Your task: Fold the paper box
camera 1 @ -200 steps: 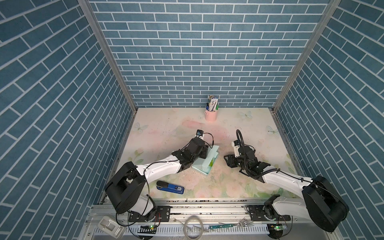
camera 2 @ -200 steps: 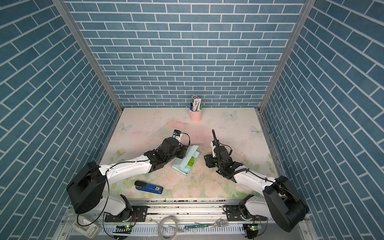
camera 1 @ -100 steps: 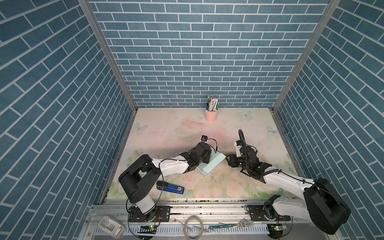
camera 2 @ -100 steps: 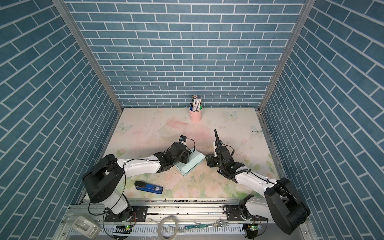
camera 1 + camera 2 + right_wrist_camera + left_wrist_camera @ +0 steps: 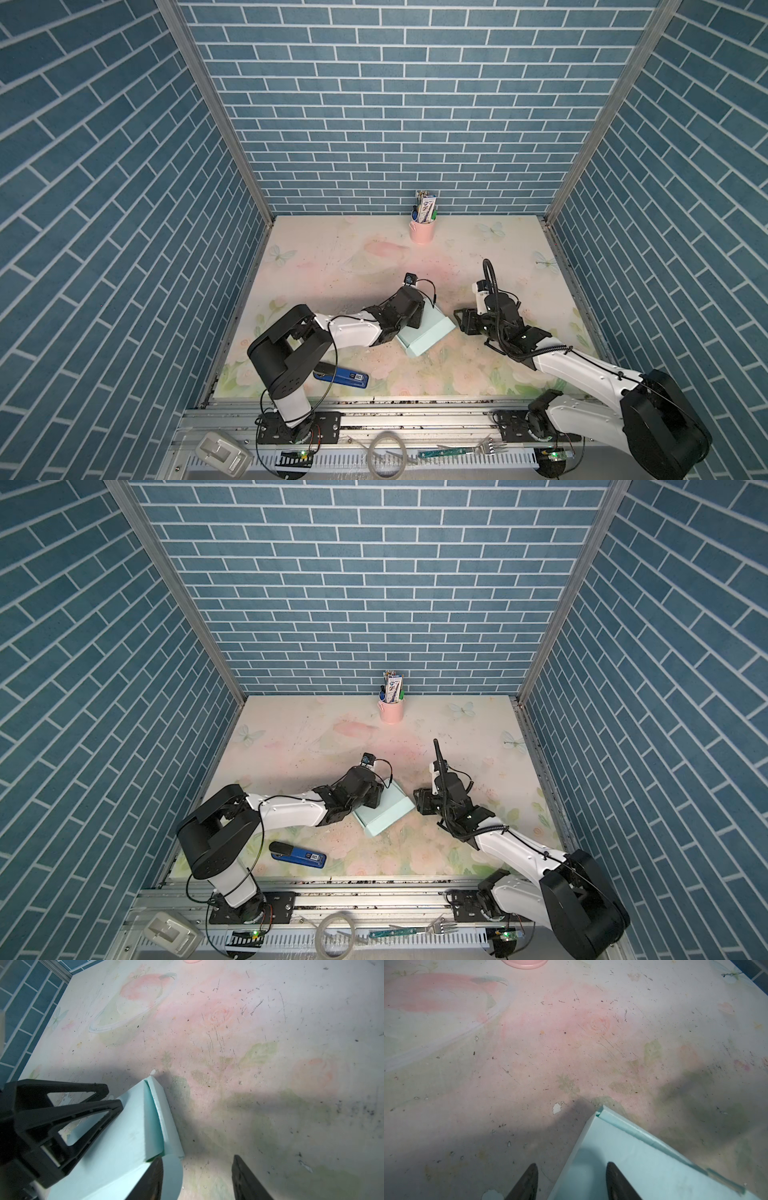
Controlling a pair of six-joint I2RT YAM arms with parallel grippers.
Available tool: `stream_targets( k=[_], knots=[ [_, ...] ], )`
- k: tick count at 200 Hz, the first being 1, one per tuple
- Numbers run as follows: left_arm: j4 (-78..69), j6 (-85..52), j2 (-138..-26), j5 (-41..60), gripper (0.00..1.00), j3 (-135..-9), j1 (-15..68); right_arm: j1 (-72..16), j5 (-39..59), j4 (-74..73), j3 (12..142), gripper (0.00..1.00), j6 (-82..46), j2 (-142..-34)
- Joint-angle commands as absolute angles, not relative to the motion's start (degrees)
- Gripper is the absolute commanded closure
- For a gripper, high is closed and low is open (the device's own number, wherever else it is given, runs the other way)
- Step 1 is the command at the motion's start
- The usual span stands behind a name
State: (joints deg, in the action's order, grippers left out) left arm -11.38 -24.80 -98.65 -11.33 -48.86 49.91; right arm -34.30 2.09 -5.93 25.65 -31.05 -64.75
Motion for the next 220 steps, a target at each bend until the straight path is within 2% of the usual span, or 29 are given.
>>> stream_targets(
  k=[1,80,136,183,220],
  knots=[
    [-10.0,-24.8,-100.5,-10.9,0.45,-48.4,50.8,-34.0,1.5,-3.3,26.7,0.46,-29.9,-63.2],
    [-7.3,-23.9,-98.2,-10.7,0.44,-50.9,50.5,-34.0,4.7,-2.9,28.6,0.46,-28.9,-64.8],
    [1.8,-27.6,-86.2,-9.3,0.36,-51.9,47.3,-34.0,8.0,-3.4,30.4,0.46,-27.9,-67.6],
    [18.4,-35.0,-72.6,-14.3,0.39,-46.2,44.1,-34.2,7.9,-4.1,31.1,0.46,-27.8,-70.1],
    [27.3,-39.7,-68.4,-13.8,0.41,-42.4,43.9,-34.2,6.1,-3.5,33.1,0.46,-27.9,-73.6]
  ],
)
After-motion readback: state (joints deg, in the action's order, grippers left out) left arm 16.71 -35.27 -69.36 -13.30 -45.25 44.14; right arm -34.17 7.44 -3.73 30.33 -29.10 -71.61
